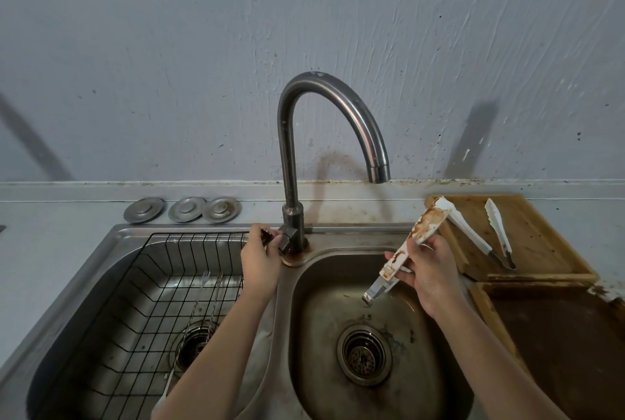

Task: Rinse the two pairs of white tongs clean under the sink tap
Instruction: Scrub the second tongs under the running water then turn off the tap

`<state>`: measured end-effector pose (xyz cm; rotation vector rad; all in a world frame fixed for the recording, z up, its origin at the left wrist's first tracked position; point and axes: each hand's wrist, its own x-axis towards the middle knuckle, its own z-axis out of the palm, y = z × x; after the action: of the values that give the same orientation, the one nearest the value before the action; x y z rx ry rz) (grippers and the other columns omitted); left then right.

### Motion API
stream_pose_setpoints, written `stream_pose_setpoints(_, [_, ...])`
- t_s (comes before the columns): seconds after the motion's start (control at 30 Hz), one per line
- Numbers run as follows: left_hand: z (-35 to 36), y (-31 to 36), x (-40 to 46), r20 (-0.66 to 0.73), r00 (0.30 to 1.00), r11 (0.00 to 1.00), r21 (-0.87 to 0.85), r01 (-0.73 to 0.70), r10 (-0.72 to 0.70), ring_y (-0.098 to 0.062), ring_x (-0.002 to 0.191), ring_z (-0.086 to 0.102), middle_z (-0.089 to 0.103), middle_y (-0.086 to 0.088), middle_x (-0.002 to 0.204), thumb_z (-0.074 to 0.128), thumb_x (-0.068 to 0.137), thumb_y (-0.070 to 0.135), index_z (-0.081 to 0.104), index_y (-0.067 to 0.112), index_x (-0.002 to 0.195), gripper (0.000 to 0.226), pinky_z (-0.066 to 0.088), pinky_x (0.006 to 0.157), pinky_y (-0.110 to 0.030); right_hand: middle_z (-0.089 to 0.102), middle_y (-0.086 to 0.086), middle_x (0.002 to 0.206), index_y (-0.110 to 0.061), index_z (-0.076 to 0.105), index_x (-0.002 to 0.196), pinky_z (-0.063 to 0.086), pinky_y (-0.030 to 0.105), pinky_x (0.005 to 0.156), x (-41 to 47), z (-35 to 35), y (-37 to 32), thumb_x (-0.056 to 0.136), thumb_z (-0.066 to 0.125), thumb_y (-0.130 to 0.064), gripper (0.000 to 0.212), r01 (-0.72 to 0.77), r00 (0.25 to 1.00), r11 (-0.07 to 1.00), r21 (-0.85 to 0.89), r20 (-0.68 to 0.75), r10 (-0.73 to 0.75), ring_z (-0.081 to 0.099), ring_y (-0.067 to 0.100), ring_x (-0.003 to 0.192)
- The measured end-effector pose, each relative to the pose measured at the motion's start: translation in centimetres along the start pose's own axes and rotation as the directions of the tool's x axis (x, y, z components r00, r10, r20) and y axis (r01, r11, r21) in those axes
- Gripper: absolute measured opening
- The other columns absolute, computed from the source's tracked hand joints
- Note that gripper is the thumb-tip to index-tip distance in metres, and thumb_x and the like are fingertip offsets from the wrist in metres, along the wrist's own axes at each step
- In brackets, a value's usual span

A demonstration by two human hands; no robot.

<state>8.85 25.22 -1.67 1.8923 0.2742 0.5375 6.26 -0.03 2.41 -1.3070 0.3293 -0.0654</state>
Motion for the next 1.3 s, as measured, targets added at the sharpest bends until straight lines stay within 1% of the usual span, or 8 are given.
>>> stream_pose_setpoints(0.57, [-0.2,0.1,-0.3,0.015,1.000,1.000,-0.017,-0.003,0.004,-0.015,0.083,0.063,0.065,0.004,0.084,0.055,0.088,0.005,0.045,0.030,0.075,0.030,0.052,0.080,-0.035,0.051,0.003,0.120,-0.020,0.039,0.134,0.057,0.037,0.064,-0.1,0.0,0.0,0.095,0.046,-0.011,0.040,-0.008,1.000,1.000,0.018,0.006,0.007,0.070,0.025,0.084])
stream_pose_setpoints(0.67, [-0.3,0.3,-0.7,0.027,0.999,0.995,-0.094,0.044,-0.041,-0.019,0.092,0.062,0.063,0.000,0.092,0.061,0.085,0.004,0.050,0.018,0.091,0.018,0.050,0.090,-0.043,0.054,0.002,0.115,-0.019,0.041,0.131,0.057,0.037,0.063,-0.2,0.1,-0.2,0.095,0.046,-0.011,0.037,-0.005,1.000,1.000,0.030,0.009,0.004,0.070,0.026,0.086])
stream_pose_setpoints(0.73, [-0.4,0.3,-1.4,0.040,0.991,0.959,-0.253,0.130,-0.124,-0.022,0.109,0.056,0.056,-0.008,0.113,0.065,0.082,-0.001,0.045,0.011,0.112,0.038,0.045,0.100,-0.040,0.057,-0.001,0.108,-0.020,0.044,0.125,0.058,0.035,0.060,-0.2,0.1,-0.3,0.095,0.046,-0.011,0.031,0.005,1.000,0.999,0.034,0.013,-0.005,0.071,0.025,0.083])
stream_pose_setpoints(0.83, [0.1,0.3,-4.2,-0.089,0.961,0.937,-0.262,0.229,-0.260,-0.022,0.122,0.042,0.038,-0.014,0.134,0.069,0.080,0.005,0.033,0.007,0.130,0.061,0.039,0.103,-0.036,0.058,-0.002,0.107,-0.021,0.044,0.124,0.058,0.035,0.059,0.0,0.3,-0.3,0.095,0.047,-0.011,0.030,0.014,1.000,0.999,0.052,0.008,-0.015,0.072,0.024,0.081])
stream_pose_setpoints(0.93, [1.3,1.0,-7.6,-0.193,0.962,0.979,-0.099,0.175,-0.192,-0.017,0.112,0.040,0.037,-0.010,0.126,0.066,0.083,0.009,0.045,0.012,0.115,0.039,0.039,0.095,-0.034,0.059,0.006,0.110,-0.015,0.043,0.127,0.059,0.039,0.063,0.3,1.1,0.6,0.096,0.047,-0.012,0.031,0.000,1.000,0.999,0.044,0.016,0.000,0.071,0.026,0.081])
stream_pose_setpoints(1.03, [2.6,2.0,-8.9,0.179,0.983,0.999,-0.005,0.044,-0.043,-0.010,0.101,0.055,0.054,0.000,0.112,0.057,0.089,0.014,0.057,0.018,0.107,0.019,0.048,0.088,-0.026,0.060,0.015,0.113,-0.011,0.044,0.124,0.059,0.042,0.064,0.2,2.5,1.7,0.096,0.048,-0.013,0.029,-0.029,0.999,0.999,0.018,0.036,0.028,0.072,0.026,0.079])
stream_pose_setpoints(1.13, [3.2,2.8,-8.3,0.551,0.828,0.993,0.019,0.115,-0.107,-0.012,0.081,0.062,0.066,0.002,0.092,0.054,0.092,0.013,0.064,0.013,0.104,0.016,0.050,0.074,-0.025,0.061,0.021,0.113,-0.011,0.046,0.118,0.060,0.043,0.064,0.0,3.8,2.8,0.095,0.049,-0.011,0.024,-0.047,0.998,0.998,0.033,0.033,0.046,0.072,0.029,0.080])
stream_pose_setpoints(1.3, [3.0,3.4,-7.6,0.588,0.758,0.921,-0.057,0.386,-0.281,-0.004,0.048,0.056,0.060,-0.003,0.063,0.051,0.092,0.002,0.065,0.007,0.088,0.016,0.048,0.049,-0.016,0.065,0.017,0.106,-0.013,0.046,0.118,0.060,0.035,0.063,-0.5,4.3,3.0,0.092,0.054,-0.015,0.027,-0.035,0.996,0.995,0.088,0.087,0.027,0.073,0.024,0.081])
